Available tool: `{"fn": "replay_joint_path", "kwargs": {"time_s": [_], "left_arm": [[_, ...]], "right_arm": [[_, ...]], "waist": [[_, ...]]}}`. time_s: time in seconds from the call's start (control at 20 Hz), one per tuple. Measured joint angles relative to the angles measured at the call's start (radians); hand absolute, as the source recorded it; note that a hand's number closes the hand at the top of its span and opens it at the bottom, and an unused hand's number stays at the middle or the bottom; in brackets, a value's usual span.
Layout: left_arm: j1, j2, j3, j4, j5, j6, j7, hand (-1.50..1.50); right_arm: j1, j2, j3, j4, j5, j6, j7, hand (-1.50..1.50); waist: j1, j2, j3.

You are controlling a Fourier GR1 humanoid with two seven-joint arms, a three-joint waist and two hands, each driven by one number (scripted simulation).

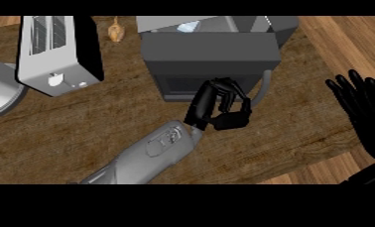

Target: Pick up the milk, place it into the microwave and close the microwave

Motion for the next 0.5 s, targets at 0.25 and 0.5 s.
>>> {"fn": "replay_joint_path", "kwargs": {"time_s": [0.25,0.5], "left_arm": [[-0.049,-0.001,0.068,0.025,0.092,0.013,-0.037,1.50],[-0.084,-0.001,0.120,0.063,0.161,0.008,-0.089,1.50]], "right_arm": [[-0.012,-0.009,0.001,-0.018,-0.049,0.012,0.032,-1.50],[-0.023,-0.030,-0.004,-0.035,-0.088,0.021,0.063,-1.50]], "waist": [[-0.024,0.013,-0.002],[-0.047,0.023,-0.003]]}}
